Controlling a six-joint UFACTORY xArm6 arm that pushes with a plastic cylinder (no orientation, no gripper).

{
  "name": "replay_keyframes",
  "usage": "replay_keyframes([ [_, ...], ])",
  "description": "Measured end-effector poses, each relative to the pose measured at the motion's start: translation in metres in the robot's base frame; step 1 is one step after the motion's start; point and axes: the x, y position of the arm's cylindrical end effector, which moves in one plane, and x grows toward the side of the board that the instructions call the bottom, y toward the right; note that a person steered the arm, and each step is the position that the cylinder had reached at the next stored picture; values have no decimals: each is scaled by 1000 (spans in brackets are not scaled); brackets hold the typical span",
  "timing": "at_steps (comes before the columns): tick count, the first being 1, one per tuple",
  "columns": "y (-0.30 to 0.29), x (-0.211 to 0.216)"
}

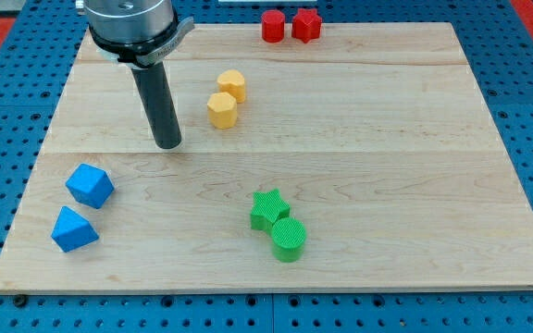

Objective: Keep red star and yellow heart diagonal to each other

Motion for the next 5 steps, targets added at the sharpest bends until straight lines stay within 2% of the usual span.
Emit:
replay_keyframes([
  [2,4,0],
  [3,-3,-36],
  [4,7,-52],
  [5,59,-57],
])
